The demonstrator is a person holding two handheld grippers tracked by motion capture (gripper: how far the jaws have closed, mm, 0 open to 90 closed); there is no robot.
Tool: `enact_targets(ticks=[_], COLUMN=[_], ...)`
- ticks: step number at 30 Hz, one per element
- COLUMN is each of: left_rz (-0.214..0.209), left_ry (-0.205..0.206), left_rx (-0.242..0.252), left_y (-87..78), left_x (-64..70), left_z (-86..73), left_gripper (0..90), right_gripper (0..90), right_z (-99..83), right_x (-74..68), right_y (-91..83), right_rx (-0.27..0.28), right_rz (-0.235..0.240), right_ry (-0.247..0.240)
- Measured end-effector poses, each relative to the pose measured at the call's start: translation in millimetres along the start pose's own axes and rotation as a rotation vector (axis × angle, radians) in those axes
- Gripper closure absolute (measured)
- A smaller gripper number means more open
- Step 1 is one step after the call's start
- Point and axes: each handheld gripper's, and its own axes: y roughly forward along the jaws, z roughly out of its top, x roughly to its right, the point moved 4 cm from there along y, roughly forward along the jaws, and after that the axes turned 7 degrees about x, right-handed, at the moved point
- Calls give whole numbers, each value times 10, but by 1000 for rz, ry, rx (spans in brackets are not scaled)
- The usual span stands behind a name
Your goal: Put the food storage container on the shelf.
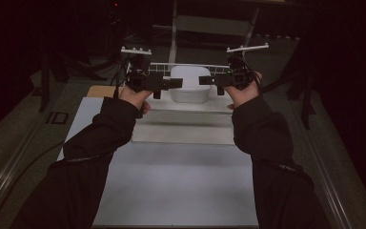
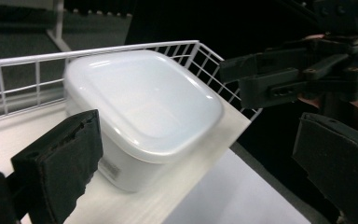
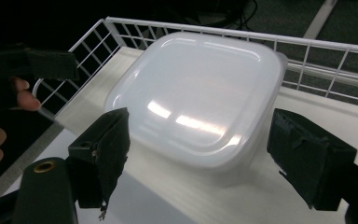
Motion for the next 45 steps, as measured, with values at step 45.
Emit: enact_targets(ticks=[45], left_rz=[-147], left_ry=[309], left_rx=[-4], left_y=[-560], left_x=[732], left_z=[-1352], left_gripper=[13], right_gripper=[156], right_z=[-1596], right_x=[-338], right_y=[-556], right_rx=[125], right_rz=[232], right_ry=[-238])
